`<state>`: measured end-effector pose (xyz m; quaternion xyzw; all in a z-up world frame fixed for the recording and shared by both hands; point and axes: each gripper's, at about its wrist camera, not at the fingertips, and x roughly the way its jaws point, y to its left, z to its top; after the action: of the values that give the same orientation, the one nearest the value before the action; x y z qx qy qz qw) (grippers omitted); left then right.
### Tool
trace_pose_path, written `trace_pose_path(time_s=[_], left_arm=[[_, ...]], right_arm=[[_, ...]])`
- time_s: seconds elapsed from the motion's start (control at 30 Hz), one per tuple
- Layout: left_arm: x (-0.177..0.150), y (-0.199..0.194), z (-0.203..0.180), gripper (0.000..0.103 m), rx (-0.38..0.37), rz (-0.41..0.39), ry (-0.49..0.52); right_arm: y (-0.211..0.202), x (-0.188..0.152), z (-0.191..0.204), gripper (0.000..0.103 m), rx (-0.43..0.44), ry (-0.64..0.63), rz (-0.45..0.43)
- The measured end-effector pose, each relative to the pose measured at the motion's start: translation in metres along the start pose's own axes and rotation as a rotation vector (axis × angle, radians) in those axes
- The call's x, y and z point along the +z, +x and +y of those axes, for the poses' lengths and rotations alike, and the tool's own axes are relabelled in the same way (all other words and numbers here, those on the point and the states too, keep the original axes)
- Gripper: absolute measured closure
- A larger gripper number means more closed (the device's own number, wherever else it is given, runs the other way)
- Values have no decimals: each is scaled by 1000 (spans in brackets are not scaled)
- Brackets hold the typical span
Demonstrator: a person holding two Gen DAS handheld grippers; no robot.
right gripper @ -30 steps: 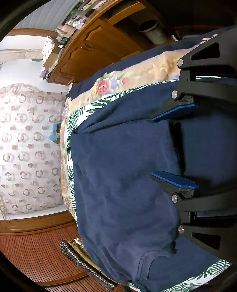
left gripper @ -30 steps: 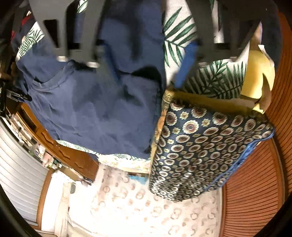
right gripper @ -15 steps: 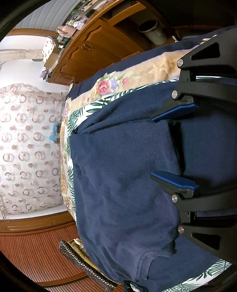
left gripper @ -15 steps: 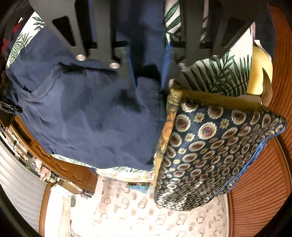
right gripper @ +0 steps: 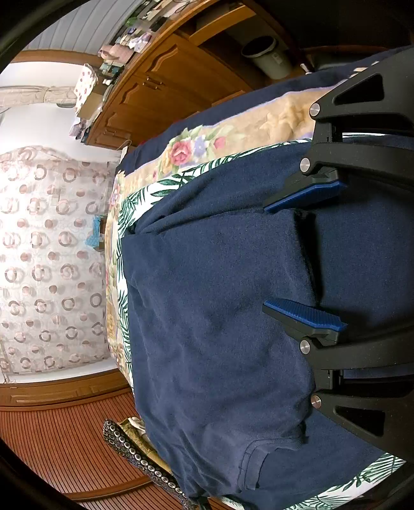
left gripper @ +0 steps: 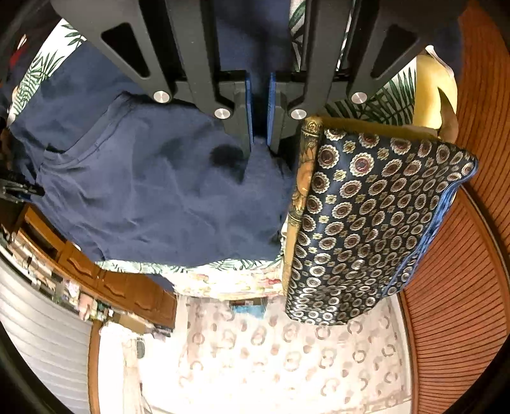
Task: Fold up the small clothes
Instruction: 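Grasp the shirt edge with the left tool while the right tool grasps it too, then fold the held edge over the shirt with both tools and open them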
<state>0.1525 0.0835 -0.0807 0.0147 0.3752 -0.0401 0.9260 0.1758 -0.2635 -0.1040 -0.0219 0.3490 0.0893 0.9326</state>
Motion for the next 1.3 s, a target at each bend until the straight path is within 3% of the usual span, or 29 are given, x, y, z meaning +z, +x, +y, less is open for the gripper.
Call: trace_pose_path(time_s=[0.13,0.3,0.4,0.43,0.53,0.73,1.07,1.23,1.3], left_arm=[[2,6,0,95,-16,11,2],[5,-8,-6,95,-24,-41,-5],[10,-18,-12,95,-34,-73,0],[12,-22,-14,95,-39,-86,0],[16,-32,-15,96,-50,-119,-10],[19,-55,-16,96,-69,-171,-21],[17,-97,-10,96,-114,-241,-43],[3,-109,-4,96,-112,-222,-51],[-7,-101,-5,96,-94,-178,-34]], right_arm=[[0,0,0,45,0,0,0],[-2,-1,-1,46,2,10,-5],[-5,-3,-2,68,7,23,-22],[-6,-3,-2,82,6,27,-27],[-8,-4,-3,94,26,27,-42],[-28,-2,4,95,58,1,-122],[-99,7,2,96,65,-53,-259],[-137,-10,-9,96,64,-47,-314],[-141,-21,-13,96,72,-38,-303]])
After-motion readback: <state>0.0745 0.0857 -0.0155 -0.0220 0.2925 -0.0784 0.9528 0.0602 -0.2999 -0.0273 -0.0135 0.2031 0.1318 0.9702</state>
